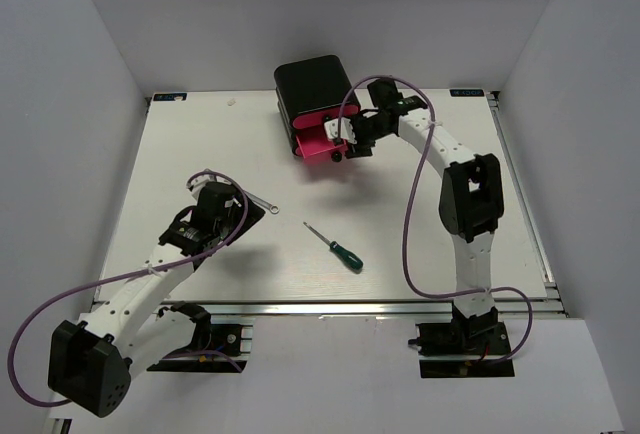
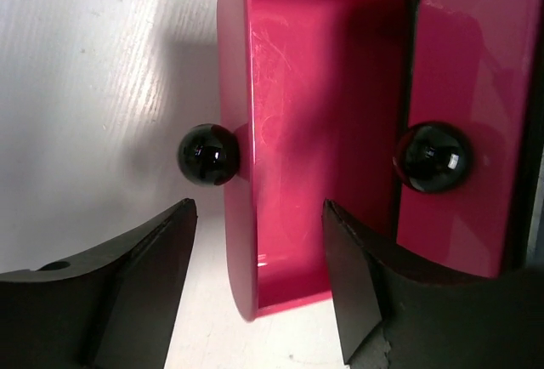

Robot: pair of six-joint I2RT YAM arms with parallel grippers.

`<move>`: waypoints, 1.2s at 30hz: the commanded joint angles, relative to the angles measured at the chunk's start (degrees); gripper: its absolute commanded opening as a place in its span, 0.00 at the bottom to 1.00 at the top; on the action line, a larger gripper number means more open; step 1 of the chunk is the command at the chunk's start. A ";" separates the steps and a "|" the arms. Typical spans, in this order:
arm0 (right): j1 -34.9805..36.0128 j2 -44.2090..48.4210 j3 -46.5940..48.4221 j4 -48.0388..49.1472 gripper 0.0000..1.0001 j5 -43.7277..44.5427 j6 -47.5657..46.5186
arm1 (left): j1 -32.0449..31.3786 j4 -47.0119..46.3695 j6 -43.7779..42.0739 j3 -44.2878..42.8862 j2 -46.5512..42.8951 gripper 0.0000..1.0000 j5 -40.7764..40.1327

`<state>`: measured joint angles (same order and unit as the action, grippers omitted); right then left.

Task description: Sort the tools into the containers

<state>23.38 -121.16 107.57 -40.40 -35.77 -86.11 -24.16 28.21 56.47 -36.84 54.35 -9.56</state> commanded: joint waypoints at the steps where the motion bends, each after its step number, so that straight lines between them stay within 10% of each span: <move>1: 0.27 -2.84 3.52 -3.01 0.66 1.22 -2.84 | 0.26 -0.87 -0.66 0.10 -0.03 0.76 0.60; 14: 0.35 -6.98 7.84 -8.29 0.20 4.04 -5.39 | 0.26 -1.05 -0.48 0.28 -0.03 0.76 0.86; 36: 0.35 4.53 -3.94 -8.55 0.15 0.70 -1.35 | 0.26 -1.75 -0.31 0.80 -0.47 0.76 1.65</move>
<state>23.64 -121.99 103.90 -50.83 -31.92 -87.26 -24.16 27.35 56.40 -36.23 54.61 -8.38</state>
